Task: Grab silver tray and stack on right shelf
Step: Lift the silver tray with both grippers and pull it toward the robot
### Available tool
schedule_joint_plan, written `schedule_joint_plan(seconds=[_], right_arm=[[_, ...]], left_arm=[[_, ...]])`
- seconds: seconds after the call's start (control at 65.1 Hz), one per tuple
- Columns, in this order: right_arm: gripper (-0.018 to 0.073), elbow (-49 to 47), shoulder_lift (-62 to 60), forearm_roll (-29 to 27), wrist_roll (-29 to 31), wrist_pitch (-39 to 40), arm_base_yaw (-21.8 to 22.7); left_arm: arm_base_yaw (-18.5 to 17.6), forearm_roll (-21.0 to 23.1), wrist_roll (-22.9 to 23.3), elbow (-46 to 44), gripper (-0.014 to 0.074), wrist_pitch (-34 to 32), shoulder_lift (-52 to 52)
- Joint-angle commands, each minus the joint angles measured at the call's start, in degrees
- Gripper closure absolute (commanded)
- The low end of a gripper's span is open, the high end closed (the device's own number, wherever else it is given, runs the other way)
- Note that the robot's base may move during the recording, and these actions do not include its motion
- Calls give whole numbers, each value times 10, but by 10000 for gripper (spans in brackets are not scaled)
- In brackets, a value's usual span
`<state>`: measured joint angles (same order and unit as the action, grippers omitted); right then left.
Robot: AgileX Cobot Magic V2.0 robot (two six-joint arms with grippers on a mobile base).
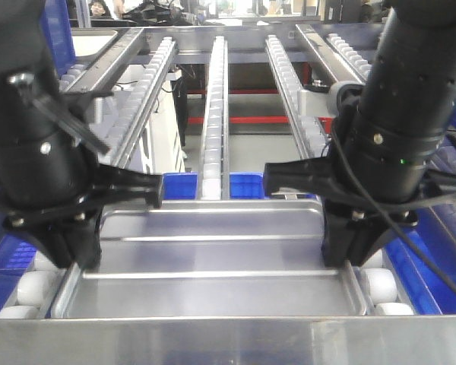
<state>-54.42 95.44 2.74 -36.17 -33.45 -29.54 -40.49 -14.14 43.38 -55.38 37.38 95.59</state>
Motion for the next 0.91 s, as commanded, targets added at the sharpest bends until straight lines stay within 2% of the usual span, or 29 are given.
schedule_joint_plan(seconds=[0.0, 0.322, 0.445, 0.722, 0.798, 0.891], right_arm=[[500, -34, -41, -2, 3, -9, 1], [489, -44, -138, -2, -52, -72, 0], [489, -30, -168, 1, -74, -86, -22], [489, 60, -233, 75, -215, -98, -125], [489, 78, -252, 92, -250, -112, -156], [489, 95, -269, 106, -272, -135, -189]], left_arm=[[-3, -2, -3, -33, 697, 24, -42], [-6, 17, -3, -55, 697, 99, -134], [-21, 18, 3, -38, 697, 117, -163], [-84, 3, 101, 49, 697, 122, -228], [-111, -8, 141, 68, 697, 135, -244], [-159, -32, 199, 90, 697, 159, -258]])
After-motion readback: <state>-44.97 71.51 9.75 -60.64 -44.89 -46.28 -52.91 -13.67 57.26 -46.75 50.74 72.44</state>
